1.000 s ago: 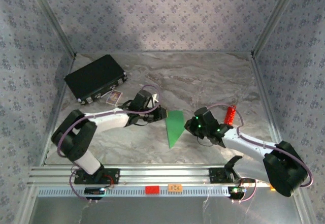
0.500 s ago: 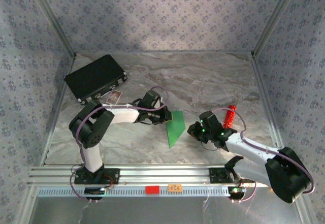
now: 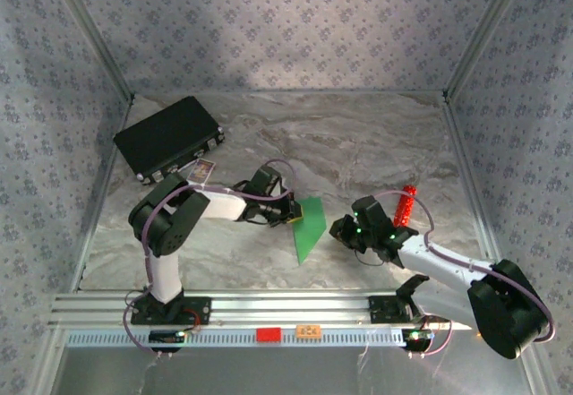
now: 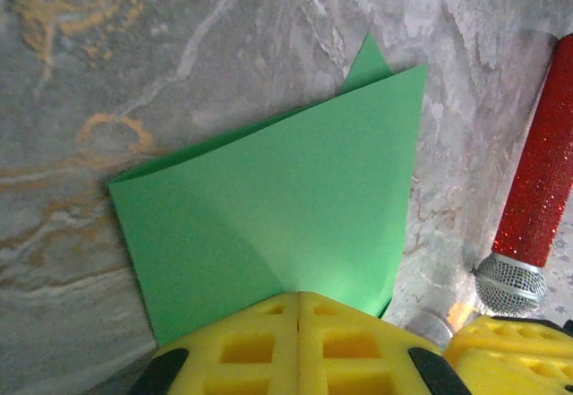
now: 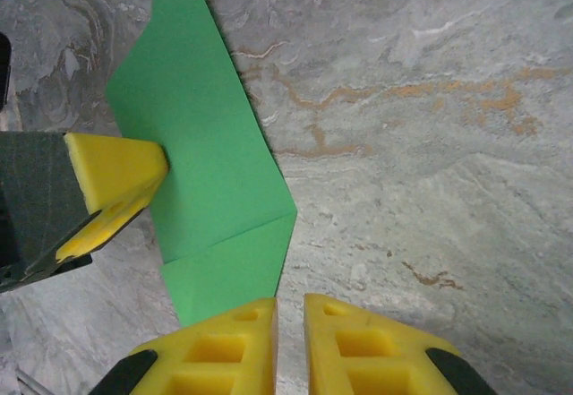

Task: Fold a paper plane with a square sheet of paper (pick it up from the middle)
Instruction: Rotate the paper at the center of the table.

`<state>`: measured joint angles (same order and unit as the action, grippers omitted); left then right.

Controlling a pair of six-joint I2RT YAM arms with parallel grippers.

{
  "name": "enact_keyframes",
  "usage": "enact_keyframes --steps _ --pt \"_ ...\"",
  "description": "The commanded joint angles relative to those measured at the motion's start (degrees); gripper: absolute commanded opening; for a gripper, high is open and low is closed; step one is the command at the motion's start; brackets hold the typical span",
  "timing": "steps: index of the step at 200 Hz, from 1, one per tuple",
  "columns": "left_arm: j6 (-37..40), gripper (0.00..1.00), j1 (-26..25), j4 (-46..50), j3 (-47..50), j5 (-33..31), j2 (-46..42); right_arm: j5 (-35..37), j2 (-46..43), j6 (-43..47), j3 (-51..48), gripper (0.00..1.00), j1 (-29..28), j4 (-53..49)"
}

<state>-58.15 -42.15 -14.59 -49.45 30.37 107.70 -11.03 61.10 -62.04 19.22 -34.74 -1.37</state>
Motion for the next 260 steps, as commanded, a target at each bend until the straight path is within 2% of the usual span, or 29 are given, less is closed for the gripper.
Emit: enact_keyframes --steps 1,12,52,175,233,260 --pt "0.9 0.04 -0.1 -0.9 2.8 2.1 1.0 -1.4 -0.7 0.9 -1.0 0.2 0.4 1.6" --pt "1.2 0.04 0.0 -2.1 3.9 3.1 1.0 -2.2 -0.6 0.9 -1.2 0.25 0.4 2.4" --pt "1.0 0.04 0.5 -6.2 6.3 5.6 1.4 -3.6 0.8 1.0 -1.0 0.32 0.6 3.3" --pt "0.5 0.03 1.0 -6.9 6.0 5.8 1.2 -8.1 10.0 1.4 1.4 0.33 0.8 8.5" --pt "0.4 0.04 1.0 -6.9 6.1 5.8 1.0 -8.4 10.1 1.4 1.8 0.32 0.9 9.3" --pt "0.4 0.03 0.9 -6.9 6.0 5.7 1.0 -7.0 10.0 3.4 3.4 0.32 1.7 5.8"
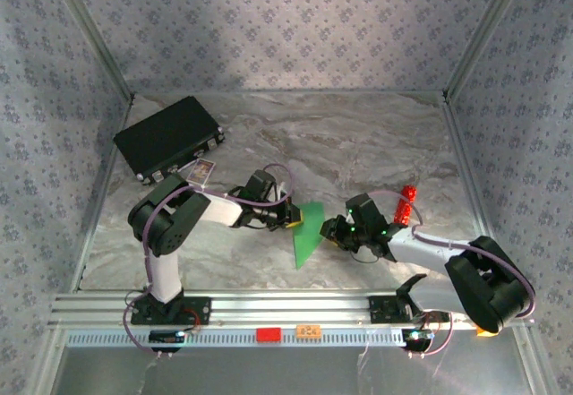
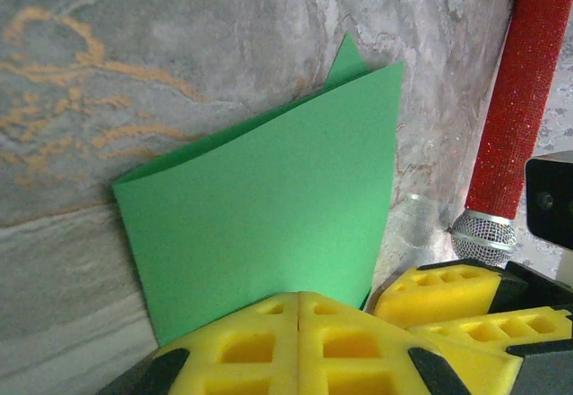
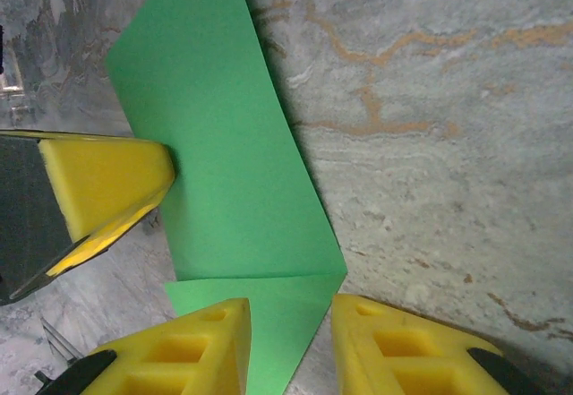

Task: Fold a paper plane with a square sheet of paper (pick it up from the middle)
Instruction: Rotate the paper at the center of the table, then fold the wing for the fifth time at the center of the table.

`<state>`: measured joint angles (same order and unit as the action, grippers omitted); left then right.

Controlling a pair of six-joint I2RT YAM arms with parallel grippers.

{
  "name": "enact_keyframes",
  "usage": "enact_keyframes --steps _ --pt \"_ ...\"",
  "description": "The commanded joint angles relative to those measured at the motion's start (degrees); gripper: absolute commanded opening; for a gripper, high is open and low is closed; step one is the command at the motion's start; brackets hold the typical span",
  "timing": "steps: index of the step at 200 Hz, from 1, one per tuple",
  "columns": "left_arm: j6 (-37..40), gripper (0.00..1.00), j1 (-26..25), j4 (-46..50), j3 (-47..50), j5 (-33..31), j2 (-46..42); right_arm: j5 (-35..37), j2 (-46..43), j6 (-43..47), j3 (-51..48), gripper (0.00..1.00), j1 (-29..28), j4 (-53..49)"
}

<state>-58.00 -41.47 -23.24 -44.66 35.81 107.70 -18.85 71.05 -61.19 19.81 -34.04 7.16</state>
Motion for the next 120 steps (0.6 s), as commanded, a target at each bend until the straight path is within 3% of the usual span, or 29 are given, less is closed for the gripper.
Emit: enact_keyframes --steps 1,70,120 --pt "0.3 0.03 0.3 1.8 1.2 0.2 0.9 1.0 0.1 2.7 2.9 0.33 1.0 -3.0" --pt "0.2 0.03 0.3 2.0 1.1 0.1 0.5 -1.8 3.2 7.1 7.0 0.35 6.4 -6.1" --pt "-0.1 0.03 0.3 1.5 1.2 0.3 0.6 -5.1 6.9 8.4 7.9 0.35 6.5 -3.6"
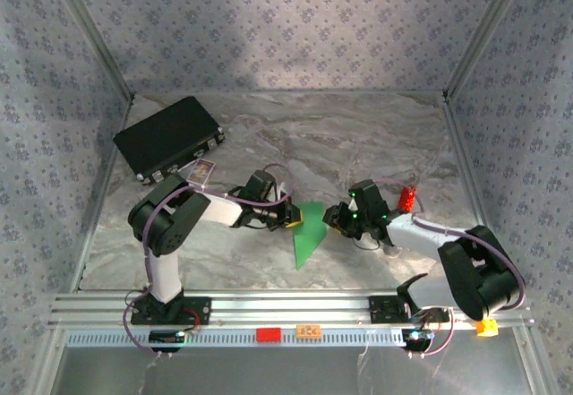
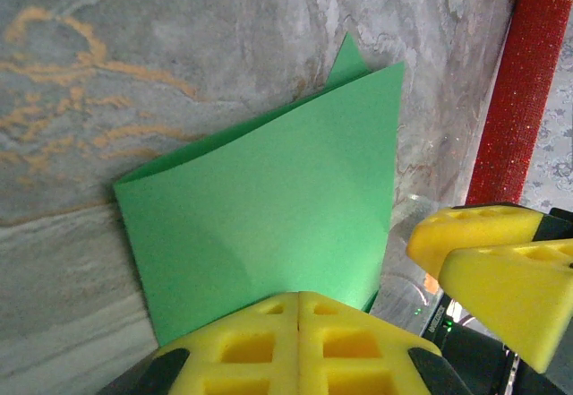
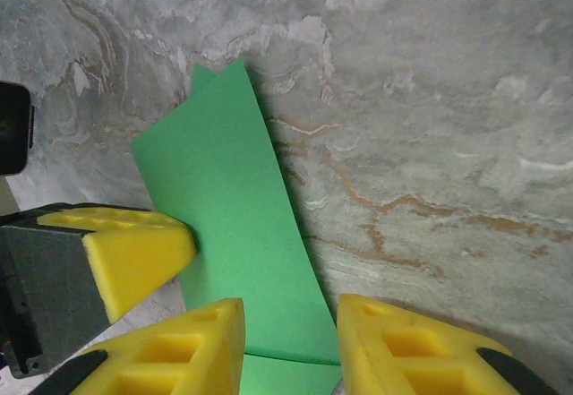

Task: Fold a paper plane with a square sheet of paper (pick it up from the middle)
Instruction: Fold the wing for the fifth time at the center of the table.

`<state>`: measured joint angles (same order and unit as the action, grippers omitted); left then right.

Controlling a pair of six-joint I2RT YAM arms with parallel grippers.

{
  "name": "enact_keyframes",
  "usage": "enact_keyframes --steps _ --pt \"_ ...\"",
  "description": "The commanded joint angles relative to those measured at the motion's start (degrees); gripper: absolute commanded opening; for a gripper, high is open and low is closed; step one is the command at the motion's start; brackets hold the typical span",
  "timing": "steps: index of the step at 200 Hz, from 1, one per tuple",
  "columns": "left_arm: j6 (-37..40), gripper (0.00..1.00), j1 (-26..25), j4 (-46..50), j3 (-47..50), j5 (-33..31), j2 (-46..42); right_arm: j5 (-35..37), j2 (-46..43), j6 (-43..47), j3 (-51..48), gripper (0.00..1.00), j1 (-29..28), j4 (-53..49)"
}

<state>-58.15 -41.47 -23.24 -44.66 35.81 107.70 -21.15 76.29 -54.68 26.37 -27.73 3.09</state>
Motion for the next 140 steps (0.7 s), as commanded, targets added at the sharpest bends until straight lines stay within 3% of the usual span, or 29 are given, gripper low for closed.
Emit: enact_keyframes --steps 1,51,140 --pt "0.1 0.03 0.3 1.5 1.2 0.2 0.6 -2.8 1.8 1.9 1.3 0.35 0.1 0.5" --pt "0.0 0.03 0.3 1.2 1.2 0.3 0.7 -2.6 3.5 1.2 0.8 0.35 -0.1 0.8" --pt "-0.2 0.03 0.3 0.8 1.2 0.3 0.6 -9.1 2.1 1.3 -1.9 0.35 1.1 5.9"
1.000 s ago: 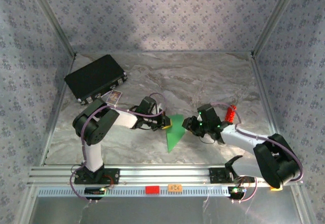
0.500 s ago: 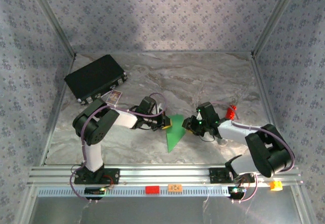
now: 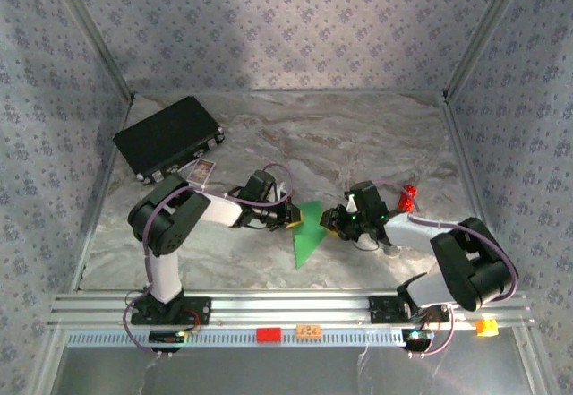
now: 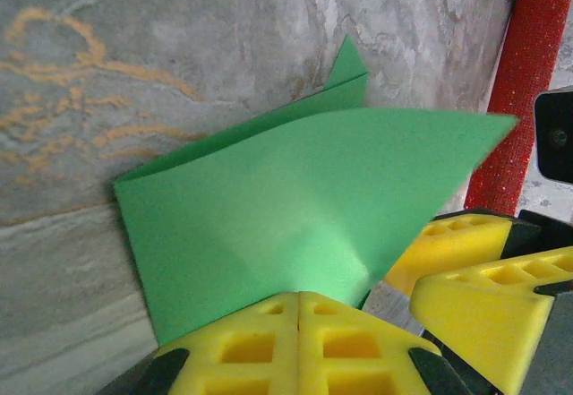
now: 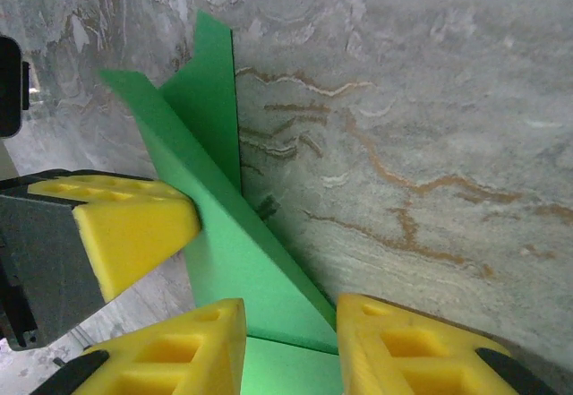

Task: Fold a paper plane with a square sheet of paper (pick it up from the middle)
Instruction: Fold the wing for the fifth time at the center of the table.

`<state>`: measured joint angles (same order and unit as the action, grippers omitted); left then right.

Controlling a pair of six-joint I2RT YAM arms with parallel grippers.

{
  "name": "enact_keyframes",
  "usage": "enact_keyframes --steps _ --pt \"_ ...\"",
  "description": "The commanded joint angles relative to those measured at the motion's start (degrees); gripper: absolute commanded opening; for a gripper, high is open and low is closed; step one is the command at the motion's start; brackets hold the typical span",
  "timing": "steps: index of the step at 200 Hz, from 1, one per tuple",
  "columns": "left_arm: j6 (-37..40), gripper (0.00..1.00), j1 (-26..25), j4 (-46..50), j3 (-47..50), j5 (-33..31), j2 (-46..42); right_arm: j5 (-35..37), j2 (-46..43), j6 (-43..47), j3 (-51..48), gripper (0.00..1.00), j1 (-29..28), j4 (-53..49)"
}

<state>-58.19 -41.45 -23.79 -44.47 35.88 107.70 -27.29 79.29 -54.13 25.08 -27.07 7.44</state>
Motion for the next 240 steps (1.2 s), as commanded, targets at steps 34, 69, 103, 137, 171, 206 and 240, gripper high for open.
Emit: enact_keyframes --steps 34,69,103,137,171,206,240 --pt "-0.3 0.03 0.3 1.2 1.0 0.3 0.5 -1.4 -0.9 1.8 -0.4 0.35 0.5 -0.4" --pt "-0.3 0.03 0.2 1.3 1.0 0.2 0.5 1.5 -1.3 4.4 1.0 0.36 0.5 -5.6" --pt "-0.3 0.03 0.2 1.3 1.0 0.2 0.5 1.7 -0.3 5.9 2.0 0.36 0.5 -7.5" --pt "-0.3 0.03 0.5 1.2 1.1 0.5 0.7 -1.7 0.2 5.2 1.0 0.35 0.5 -4.3" --pt "-0.5 0.03 0.6 0.7 1.0 0.7 0.9 -4.5 0.2 2.8 -0.5 0.33 0.6 0.5" --pt "-0.7 0.03 0.6 0.6 1.0 0.6 0.8 -4.9 0.6 2.4 -0.6 0.33 0.8 2.5" --pt "-0.7 0.03 0.6 0.5 1.0 0.6 0.5 -6.8 2.1 2.3 -0.4 0.34 1.1 4.9"
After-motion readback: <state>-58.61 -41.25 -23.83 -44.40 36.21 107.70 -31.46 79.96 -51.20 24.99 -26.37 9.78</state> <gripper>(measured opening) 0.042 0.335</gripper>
